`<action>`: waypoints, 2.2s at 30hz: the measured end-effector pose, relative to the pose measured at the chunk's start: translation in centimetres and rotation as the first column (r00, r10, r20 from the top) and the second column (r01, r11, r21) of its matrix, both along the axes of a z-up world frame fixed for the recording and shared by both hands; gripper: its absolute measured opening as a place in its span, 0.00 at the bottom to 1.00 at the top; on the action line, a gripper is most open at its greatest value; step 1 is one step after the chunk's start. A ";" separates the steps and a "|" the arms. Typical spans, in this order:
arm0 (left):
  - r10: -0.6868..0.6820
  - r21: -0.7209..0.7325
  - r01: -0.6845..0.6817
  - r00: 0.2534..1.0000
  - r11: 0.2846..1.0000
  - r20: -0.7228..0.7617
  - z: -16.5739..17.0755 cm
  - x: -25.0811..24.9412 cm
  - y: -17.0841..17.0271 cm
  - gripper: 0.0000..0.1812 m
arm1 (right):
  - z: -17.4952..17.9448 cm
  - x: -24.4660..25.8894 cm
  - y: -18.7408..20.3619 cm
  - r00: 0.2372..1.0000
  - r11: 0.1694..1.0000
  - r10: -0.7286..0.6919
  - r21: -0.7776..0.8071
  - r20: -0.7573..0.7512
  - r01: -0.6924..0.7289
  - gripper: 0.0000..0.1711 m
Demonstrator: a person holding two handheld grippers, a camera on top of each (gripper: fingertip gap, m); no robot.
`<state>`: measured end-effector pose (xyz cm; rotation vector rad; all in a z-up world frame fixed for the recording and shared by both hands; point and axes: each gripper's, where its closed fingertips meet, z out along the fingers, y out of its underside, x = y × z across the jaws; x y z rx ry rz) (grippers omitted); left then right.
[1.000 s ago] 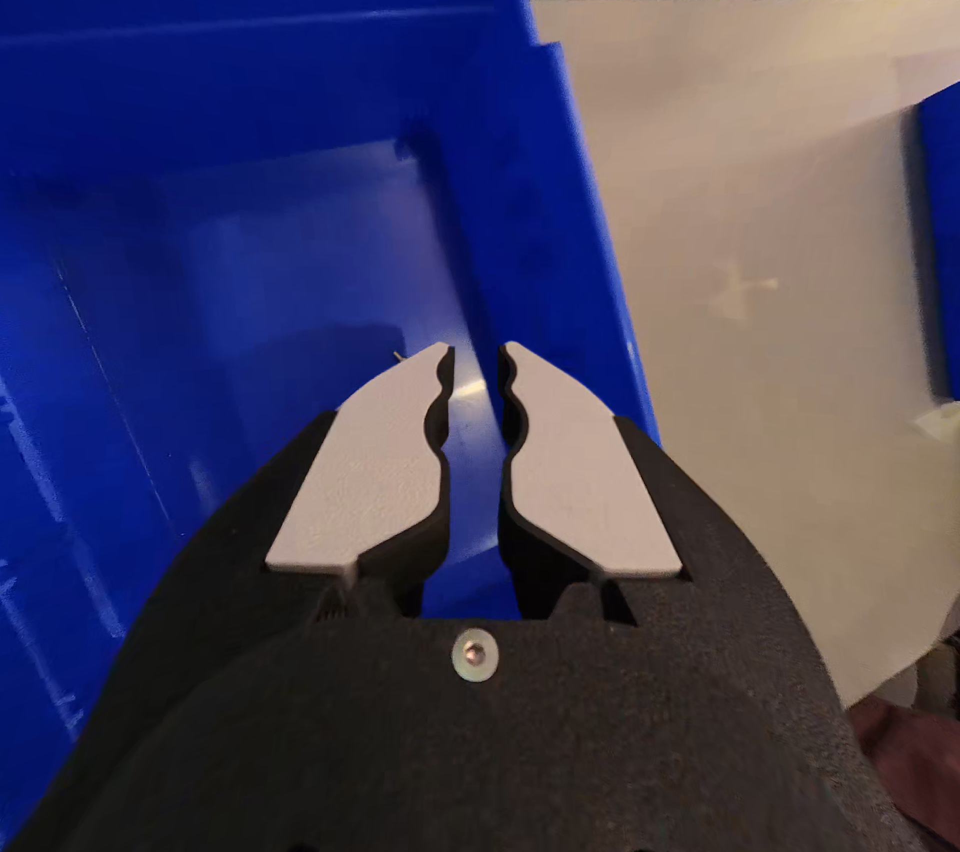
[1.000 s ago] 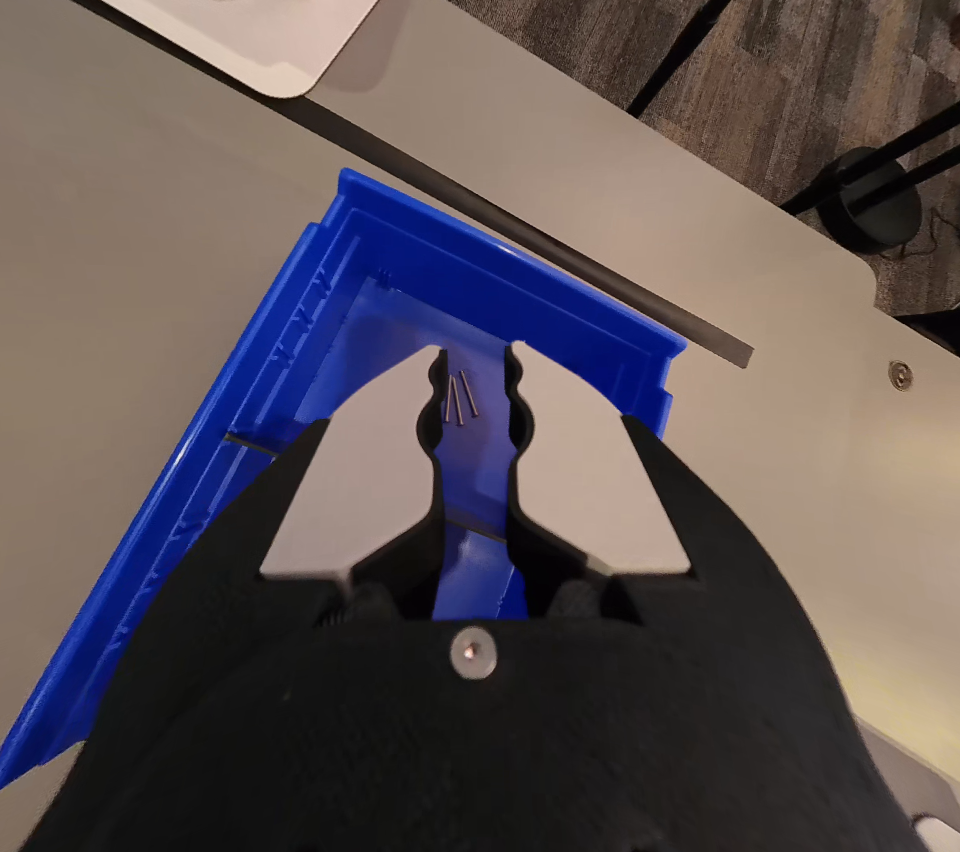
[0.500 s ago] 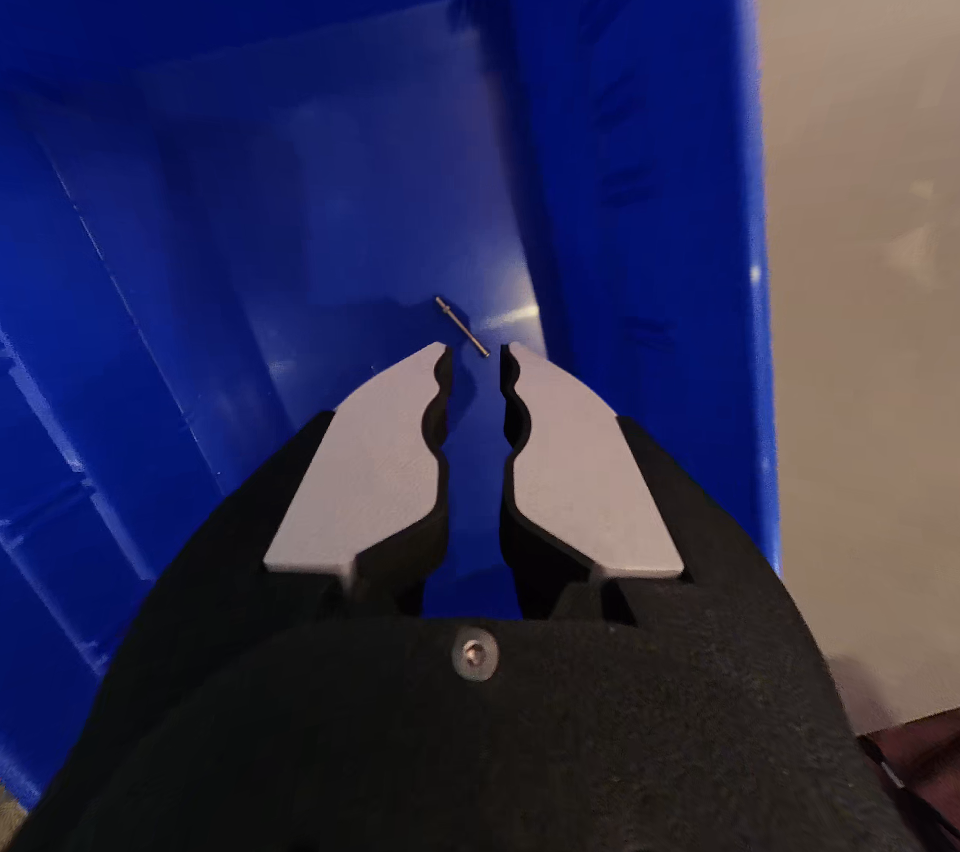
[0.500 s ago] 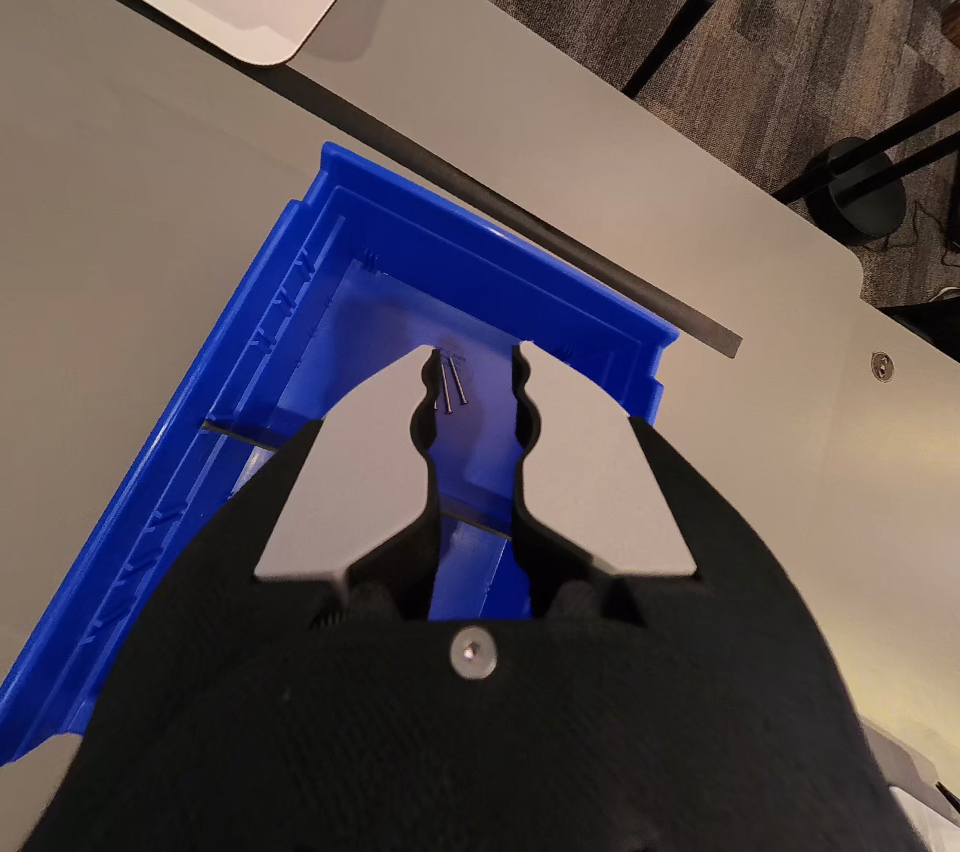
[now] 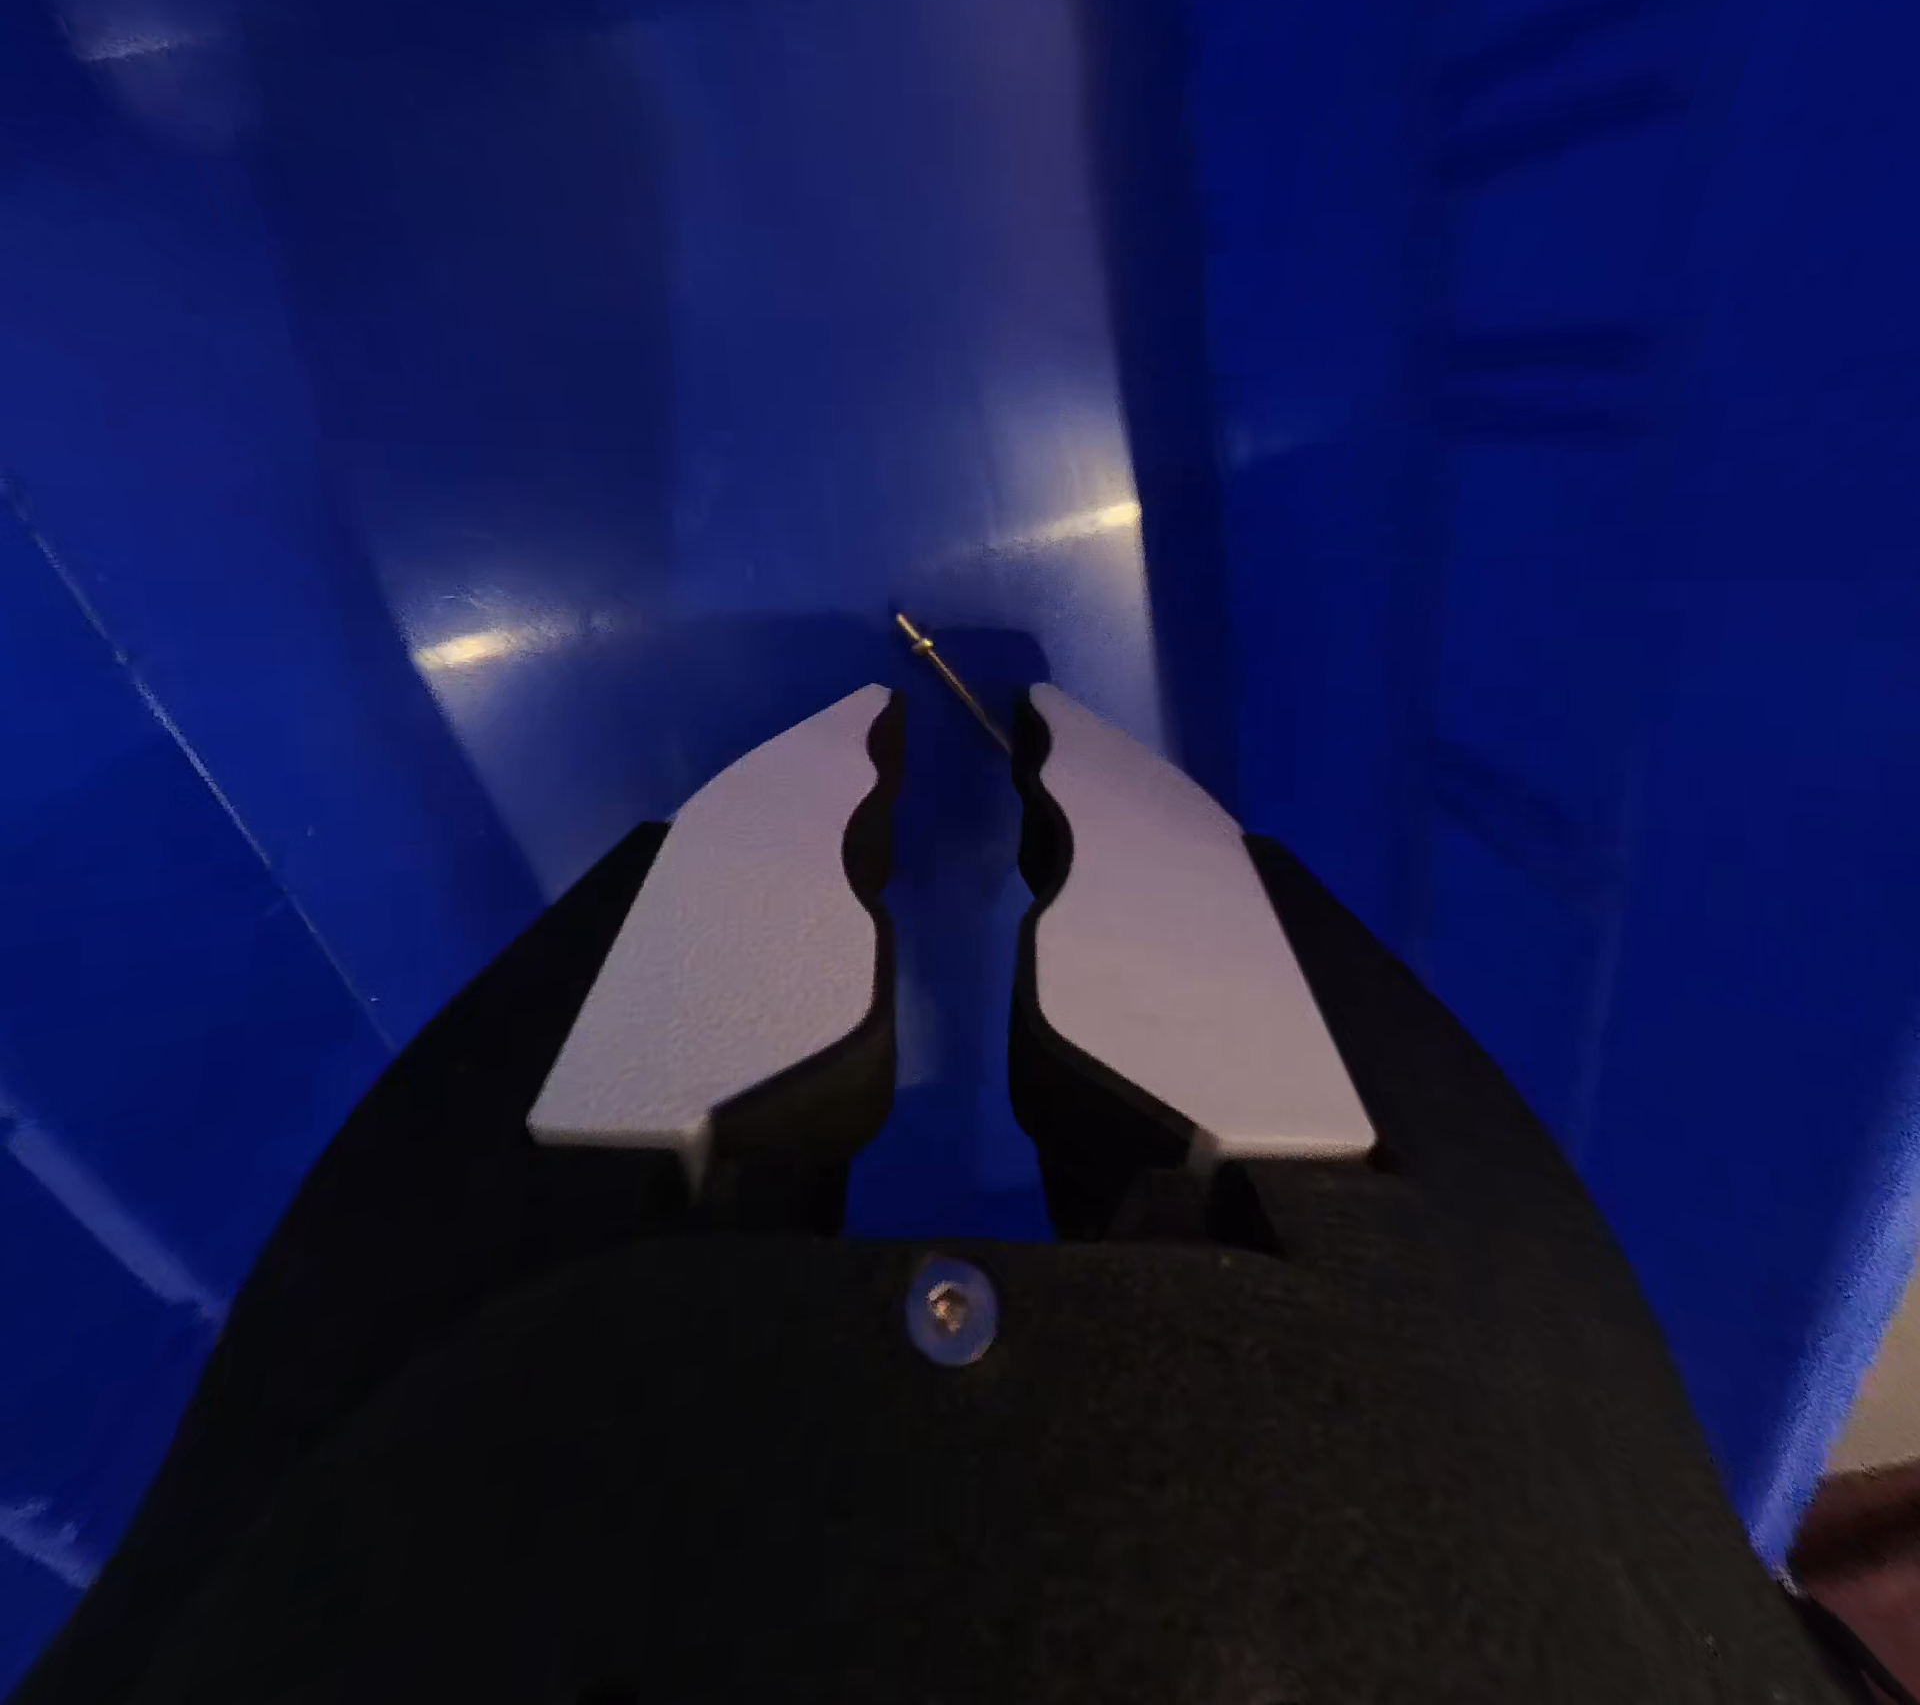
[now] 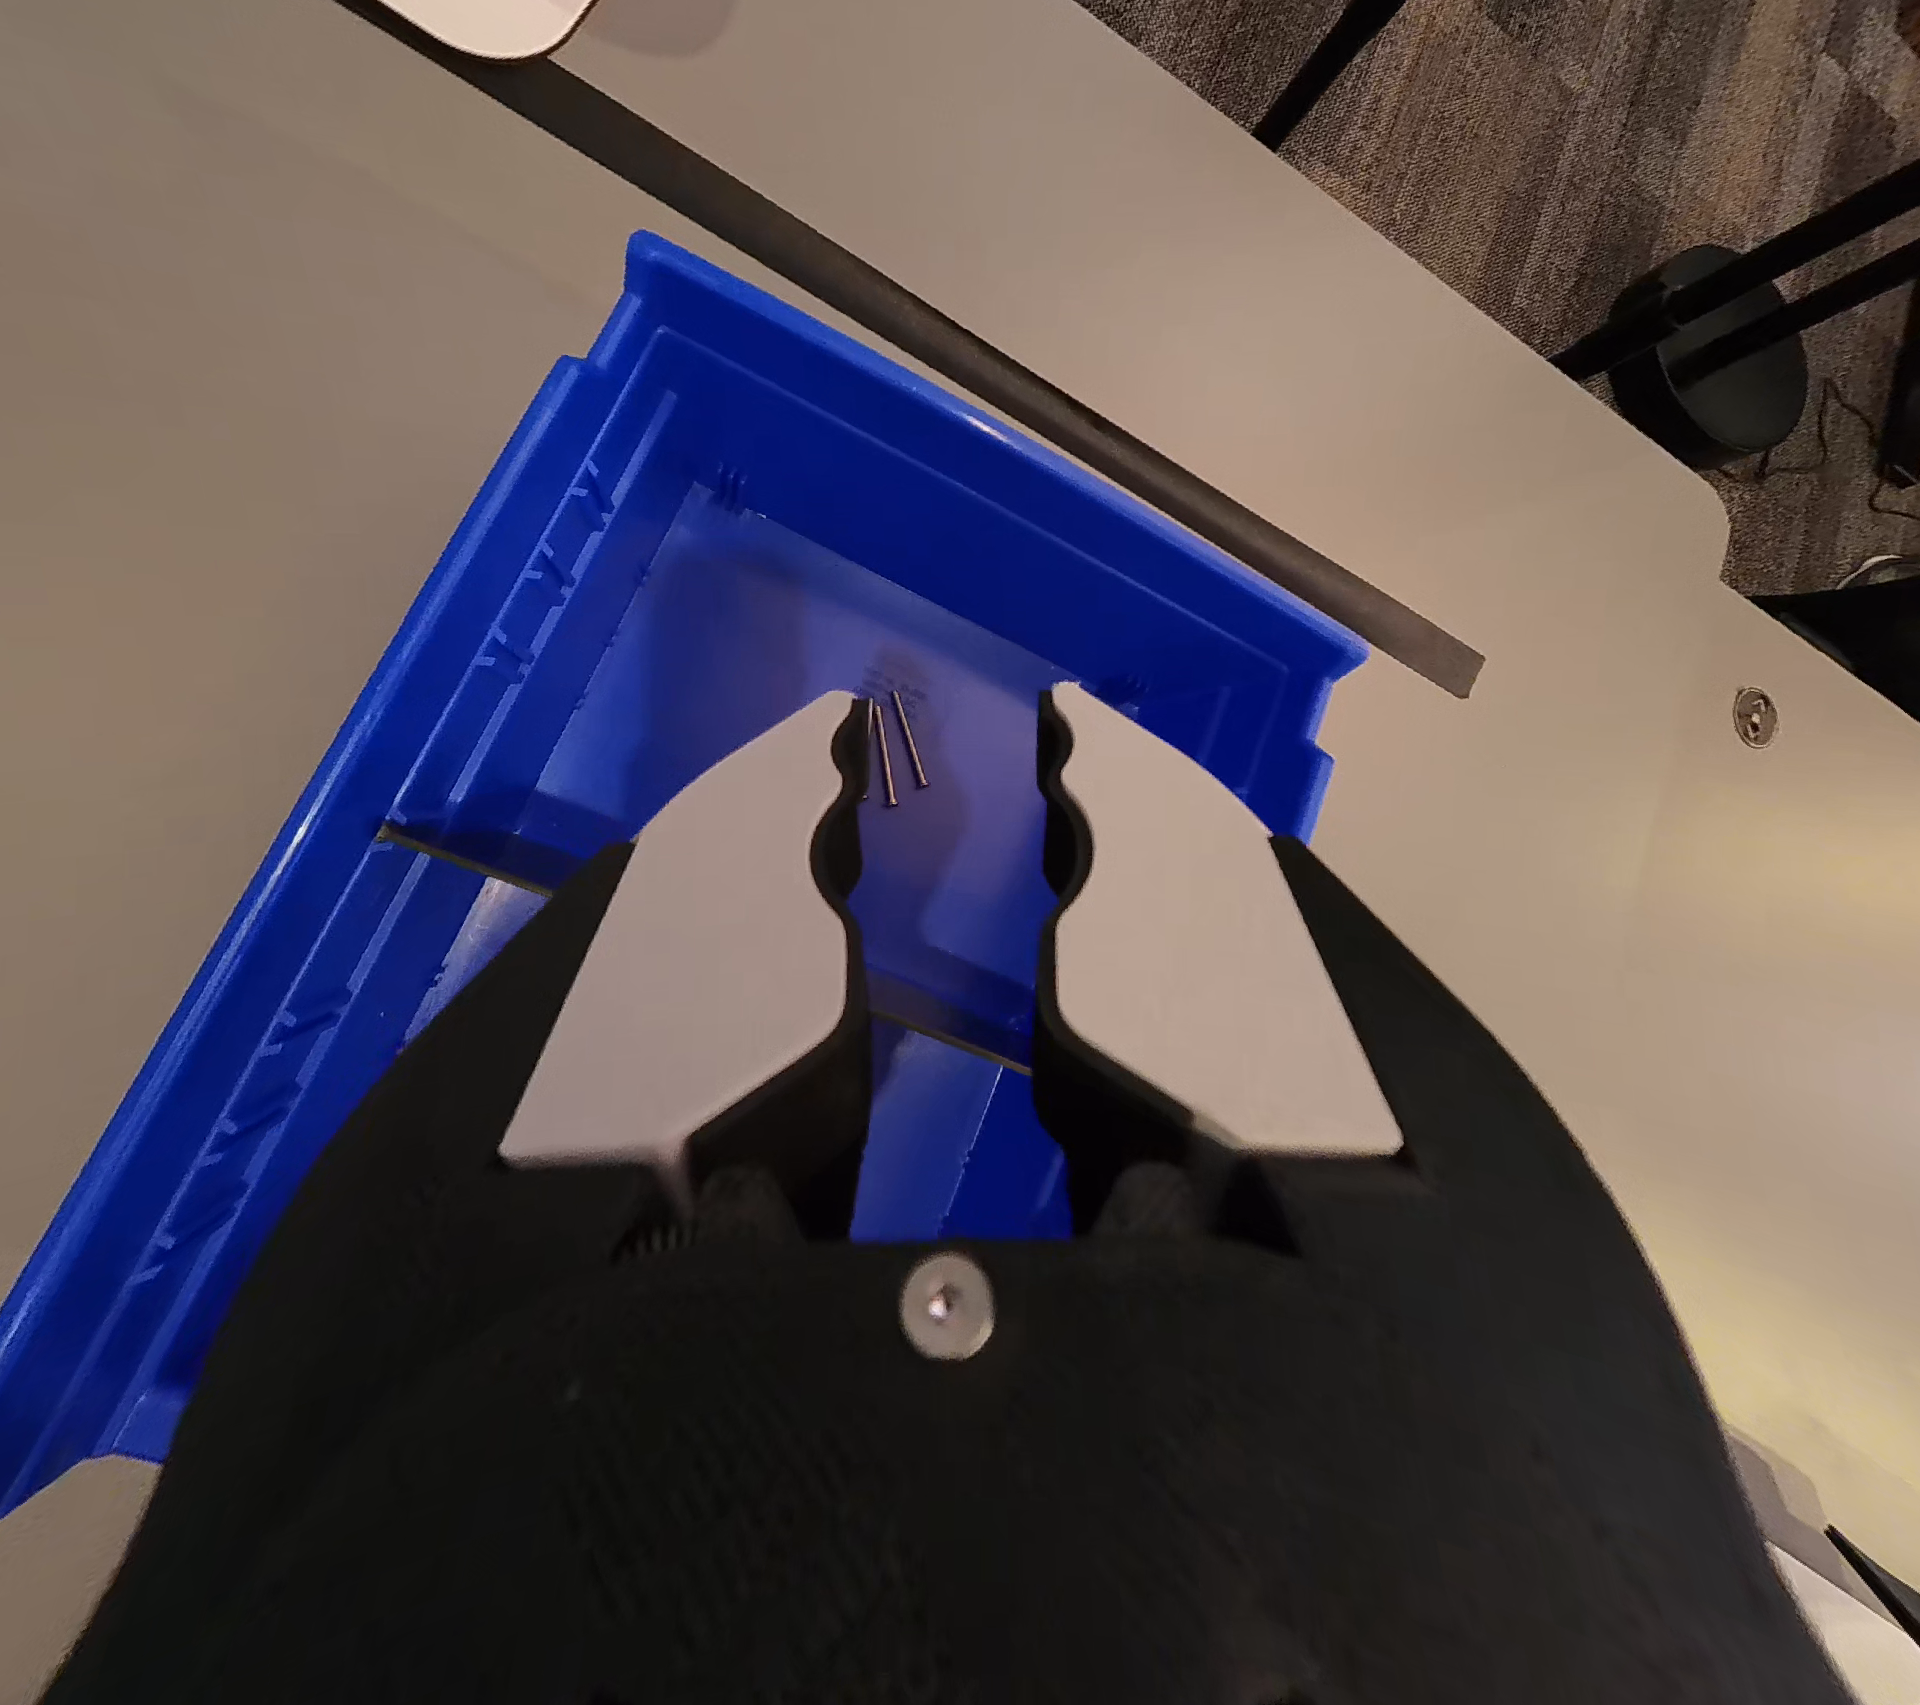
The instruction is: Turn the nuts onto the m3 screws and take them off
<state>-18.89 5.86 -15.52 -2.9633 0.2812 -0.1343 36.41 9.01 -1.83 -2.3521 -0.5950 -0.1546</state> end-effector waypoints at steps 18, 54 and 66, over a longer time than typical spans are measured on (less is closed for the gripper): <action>-0.145 0.337 0.102 0.984 0.936 0.104 9.2 1.6 1.1 0.02 | 0.8 -0.3 -0.1 1.000 0.999 0.014 0.032 0.021 -0.014 0.19; -0.898 0.893 0.142 0.186 0.427 0.400 24.6 28.1 -13.0 0.02 | 12.7 -28.9 -15.4 0.054 0.517 0.759 0.549 -0.649 -0.657 0.02; -0.846 0.828 0.173 0.094 0.533 0.525 23.5 28.9 -13.4 0.01 | 12.5 -29.0 -15.1 0.041 0.521 0.747 0.546 -0.663 -0.657 0.02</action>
